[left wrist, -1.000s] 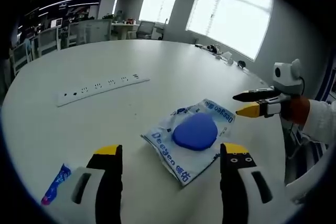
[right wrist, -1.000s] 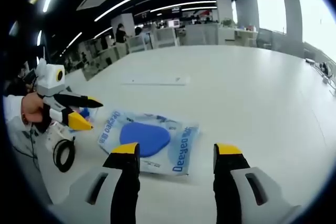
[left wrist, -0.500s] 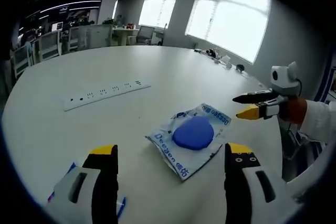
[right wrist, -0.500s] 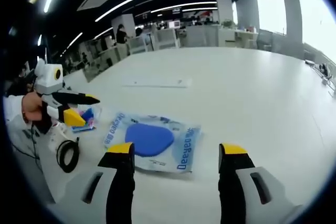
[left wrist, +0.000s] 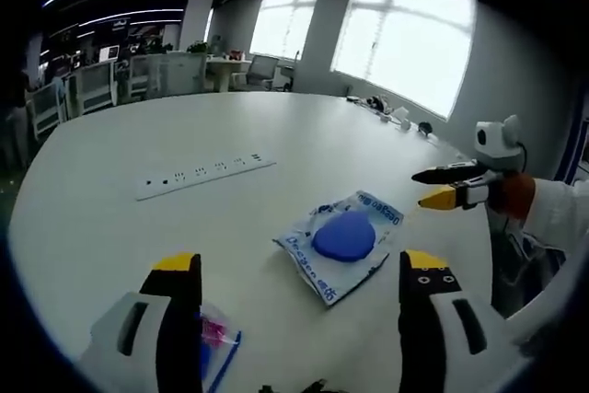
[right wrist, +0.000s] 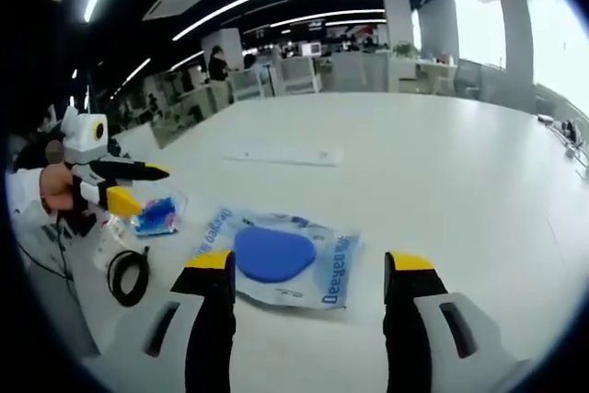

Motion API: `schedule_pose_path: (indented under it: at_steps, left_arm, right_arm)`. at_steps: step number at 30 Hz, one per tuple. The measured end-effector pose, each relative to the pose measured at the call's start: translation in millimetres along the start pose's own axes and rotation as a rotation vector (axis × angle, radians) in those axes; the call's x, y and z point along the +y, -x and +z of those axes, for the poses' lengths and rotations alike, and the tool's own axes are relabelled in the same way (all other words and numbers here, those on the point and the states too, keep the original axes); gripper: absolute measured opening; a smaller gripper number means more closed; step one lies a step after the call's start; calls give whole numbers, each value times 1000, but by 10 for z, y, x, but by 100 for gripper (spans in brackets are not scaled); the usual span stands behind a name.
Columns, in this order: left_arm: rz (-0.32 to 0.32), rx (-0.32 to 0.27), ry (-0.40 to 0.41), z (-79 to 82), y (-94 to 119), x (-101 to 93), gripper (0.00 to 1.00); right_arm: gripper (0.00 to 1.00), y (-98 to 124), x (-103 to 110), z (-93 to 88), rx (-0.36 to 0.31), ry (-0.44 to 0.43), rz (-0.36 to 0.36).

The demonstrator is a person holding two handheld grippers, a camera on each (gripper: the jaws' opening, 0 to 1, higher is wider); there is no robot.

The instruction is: Arrange the tabletop items into an orderly group along one side of the table until the central work area is clear of visible clutter.

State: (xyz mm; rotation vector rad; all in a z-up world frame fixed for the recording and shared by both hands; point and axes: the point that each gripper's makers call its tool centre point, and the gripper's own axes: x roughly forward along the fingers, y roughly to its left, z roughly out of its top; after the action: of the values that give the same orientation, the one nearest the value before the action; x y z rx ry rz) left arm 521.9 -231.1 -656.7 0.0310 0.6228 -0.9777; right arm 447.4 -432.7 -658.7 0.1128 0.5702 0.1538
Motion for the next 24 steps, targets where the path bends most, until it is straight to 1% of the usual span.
schedule_pose_path:
  at_steps: [3,5,8,10,17,24]
  left_arm:
    - [8,-23,16,52,80,44,92]
    - [10,-25,28,69,155,72,91]
    - [15,-34,33,104,263,122,90]
    - [28,-44,23,125,333,173,91]
    - [52,-57,34,157,532,304,94]
    - [84,-72,33,171,749,435,94]
  right_arm:
    - [64,11,29,46,-7,4,1]
    - [64,19,57,79,-12,9,4]
    - [63,31,102,127,-18,15,9]
    - [63,36,136,164,-26,21,13]
    - [63,30,258,253,-43,31,30]
    - [63,16,380,333,-51,48,46]
